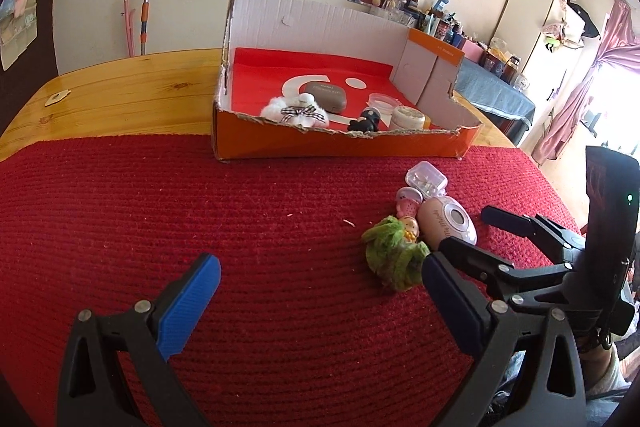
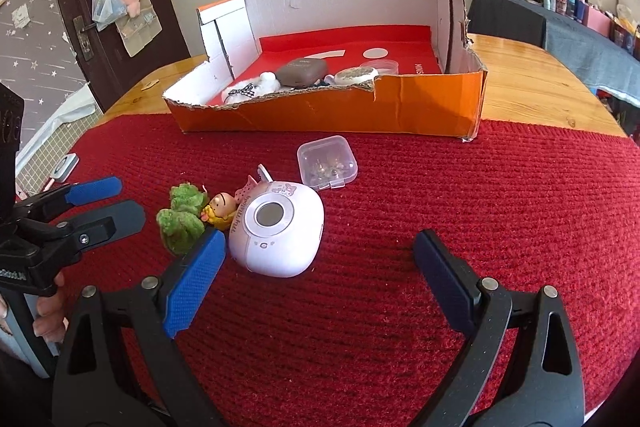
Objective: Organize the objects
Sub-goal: 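Grasp the green knitted toy with the left gripper while the right gripper grasps the pink round device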
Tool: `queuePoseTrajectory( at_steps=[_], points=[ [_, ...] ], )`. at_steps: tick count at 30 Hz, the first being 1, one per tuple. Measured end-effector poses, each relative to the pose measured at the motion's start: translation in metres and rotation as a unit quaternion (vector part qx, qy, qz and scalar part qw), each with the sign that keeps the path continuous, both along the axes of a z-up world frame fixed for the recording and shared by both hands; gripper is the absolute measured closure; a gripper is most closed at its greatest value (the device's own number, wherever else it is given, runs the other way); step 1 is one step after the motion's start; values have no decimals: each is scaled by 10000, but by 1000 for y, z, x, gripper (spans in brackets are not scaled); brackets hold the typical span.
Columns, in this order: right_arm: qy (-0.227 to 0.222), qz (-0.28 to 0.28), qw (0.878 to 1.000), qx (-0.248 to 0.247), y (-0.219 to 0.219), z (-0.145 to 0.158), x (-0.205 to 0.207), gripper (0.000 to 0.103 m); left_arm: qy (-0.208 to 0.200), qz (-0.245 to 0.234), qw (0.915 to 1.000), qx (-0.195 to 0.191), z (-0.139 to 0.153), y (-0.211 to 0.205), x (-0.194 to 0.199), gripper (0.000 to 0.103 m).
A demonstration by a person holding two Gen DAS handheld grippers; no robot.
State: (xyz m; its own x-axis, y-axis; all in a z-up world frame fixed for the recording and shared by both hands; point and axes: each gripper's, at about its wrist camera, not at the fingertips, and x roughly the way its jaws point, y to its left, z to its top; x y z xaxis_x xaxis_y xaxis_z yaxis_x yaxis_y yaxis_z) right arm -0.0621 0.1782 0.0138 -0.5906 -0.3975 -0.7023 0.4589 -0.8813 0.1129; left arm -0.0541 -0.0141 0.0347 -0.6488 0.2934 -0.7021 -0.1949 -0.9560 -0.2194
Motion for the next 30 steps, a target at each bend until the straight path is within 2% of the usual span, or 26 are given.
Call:
queuePoseTrajectory(
  at_steps=[7, 11, 16, 21, 25, 30],
  points=[
    [18, -373, 9993, 53, 19, 1, -7, 6, -145, -356, 9992, -143, -6, 19, -1, 0],
    [-37, -548, 9985, 30, 38, 4, -13, 6, -208, -344, 9987, -315, -12, 27, -8, 0],
    [-119, -451, 9987, -214, 51, 10, -17, 6, -226, -166, 9987, -431, -11, 19, -19, 0],
    [-87, -381, 9990, -215, 53, 12, -18, 6, -171, 77, 9980, -596, -8, 4, -28, 0],
    [-67, -167, 9998, -89, 44, 11, -17, 7, -204, 51, 9979, -617, -9, -2, -33, 0],
    [117, 46, 9991, 398, 26, 9, -17, 7, -175, -213, 9969, -734, -11, 9, -33, 1]
  ],
)
